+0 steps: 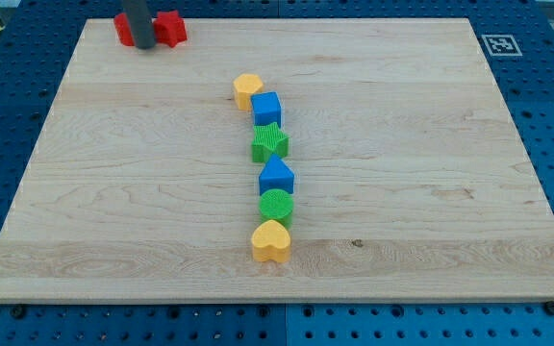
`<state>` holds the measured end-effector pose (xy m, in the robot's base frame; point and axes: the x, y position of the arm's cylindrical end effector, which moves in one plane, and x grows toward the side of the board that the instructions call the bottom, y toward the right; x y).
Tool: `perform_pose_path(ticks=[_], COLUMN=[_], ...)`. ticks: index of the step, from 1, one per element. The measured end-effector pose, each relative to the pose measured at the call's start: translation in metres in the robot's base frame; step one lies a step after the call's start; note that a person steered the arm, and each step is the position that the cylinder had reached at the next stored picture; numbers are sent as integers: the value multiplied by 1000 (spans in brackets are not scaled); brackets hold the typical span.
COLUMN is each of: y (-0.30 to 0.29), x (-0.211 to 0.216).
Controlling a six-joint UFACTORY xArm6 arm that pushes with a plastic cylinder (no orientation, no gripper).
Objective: Push the yellow hexagon and blue cube towards the top left
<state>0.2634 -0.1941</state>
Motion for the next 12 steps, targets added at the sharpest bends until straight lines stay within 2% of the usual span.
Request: perform_pose_path(ticks=[1,2,3,4,7,10,12], y=[16,65,145,239,243,198,196], x=[33,33,37,85,198,188,159])
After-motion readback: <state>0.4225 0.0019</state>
